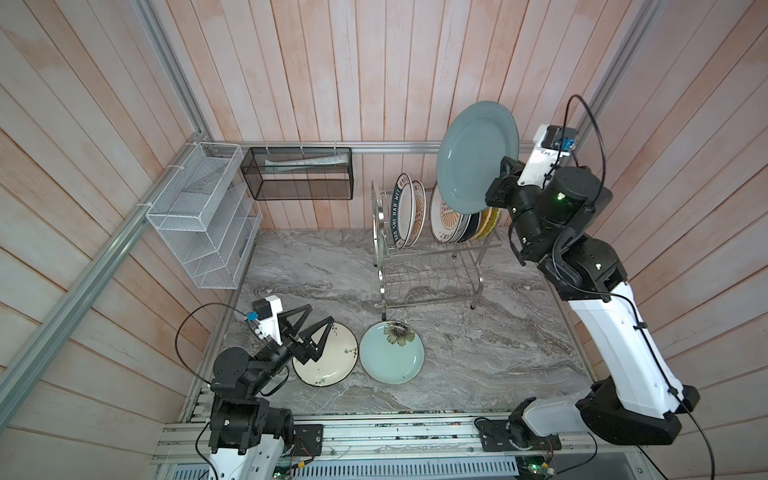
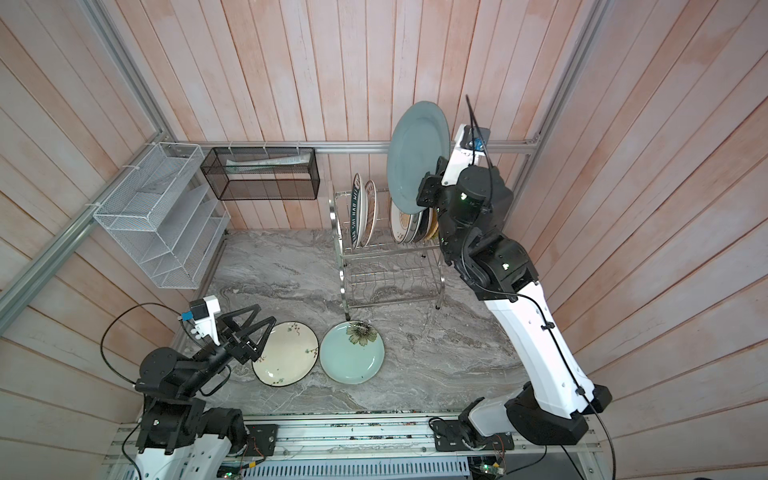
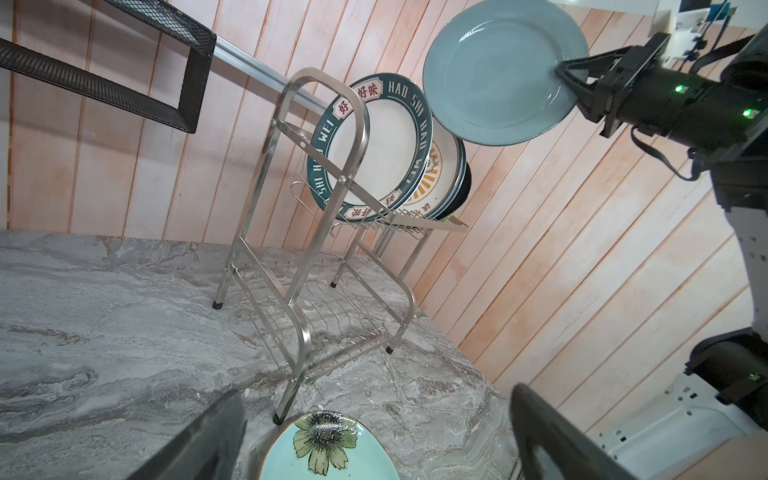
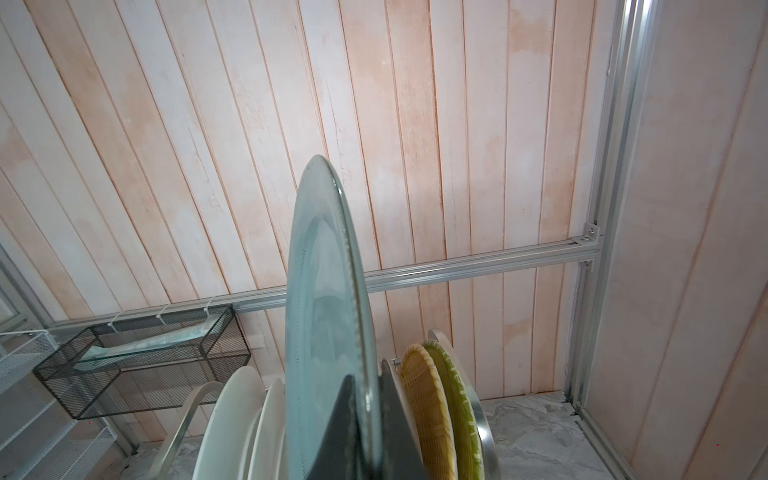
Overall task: Load plates into a dish rack
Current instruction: Place the plate on the dish rack.
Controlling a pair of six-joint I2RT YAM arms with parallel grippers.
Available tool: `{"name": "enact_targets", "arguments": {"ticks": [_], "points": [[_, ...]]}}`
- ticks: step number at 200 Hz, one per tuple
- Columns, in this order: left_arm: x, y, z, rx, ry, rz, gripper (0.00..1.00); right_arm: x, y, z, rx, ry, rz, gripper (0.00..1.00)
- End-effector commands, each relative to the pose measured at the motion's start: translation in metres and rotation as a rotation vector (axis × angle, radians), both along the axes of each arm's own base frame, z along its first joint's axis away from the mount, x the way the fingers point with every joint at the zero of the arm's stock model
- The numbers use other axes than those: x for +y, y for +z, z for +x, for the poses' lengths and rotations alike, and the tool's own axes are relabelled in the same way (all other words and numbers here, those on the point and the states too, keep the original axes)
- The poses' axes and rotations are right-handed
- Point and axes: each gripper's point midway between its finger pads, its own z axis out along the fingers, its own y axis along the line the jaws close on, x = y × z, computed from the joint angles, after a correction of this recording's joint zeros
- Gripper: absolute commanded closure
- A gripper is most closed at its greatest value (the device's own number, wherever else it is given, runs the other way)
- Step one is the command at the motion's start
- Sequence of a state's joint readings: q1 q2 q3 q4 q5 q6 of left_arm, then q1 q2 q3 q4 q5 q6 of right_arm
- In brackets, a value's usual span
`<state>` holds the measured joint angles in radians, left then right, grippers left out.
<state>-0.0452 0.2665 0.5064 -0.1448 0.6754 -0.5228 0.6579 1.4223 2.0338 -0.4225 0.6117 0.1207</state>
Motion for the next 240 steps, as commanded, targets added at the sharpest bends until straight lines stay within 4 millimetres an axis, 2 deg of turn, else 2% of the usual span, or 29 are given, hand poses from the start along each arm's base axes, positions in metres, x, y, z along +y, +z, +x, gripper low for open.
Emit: {"name": "enact_targets", "arguments": {"ticks": [1,44,145,203,240], "points": [[0.000,0.002,-0.002,-0.014,-0.007,0.007,0.00,-0.013,0.046,-0.010,-0.126,-0.047,0.074,1.00],[-0.001,0.002,-0.002,-0.010,-0.014,0.000,0.00,0.003,0.037,0.007,-0.101,-0.098,0.006,1.00],[-0.001,-0.001,0.001,0.007,-0.025,-0.005,0.00,0.040,-0.026,0.047,0.016,-0.102,-0.132,1.00],[-0.001,-0.002,0.003,0.012,-0.026,-0.005,0.00,0.051,-0.057,0.063,0.068,-0.093,-0.181,1.00],[-0.001,-0.003,0.004,0.018,-0.025,-0.007,0.00,0.051,-0.074,0.070,0.101,-0.088,-0.187,1.00]]}}
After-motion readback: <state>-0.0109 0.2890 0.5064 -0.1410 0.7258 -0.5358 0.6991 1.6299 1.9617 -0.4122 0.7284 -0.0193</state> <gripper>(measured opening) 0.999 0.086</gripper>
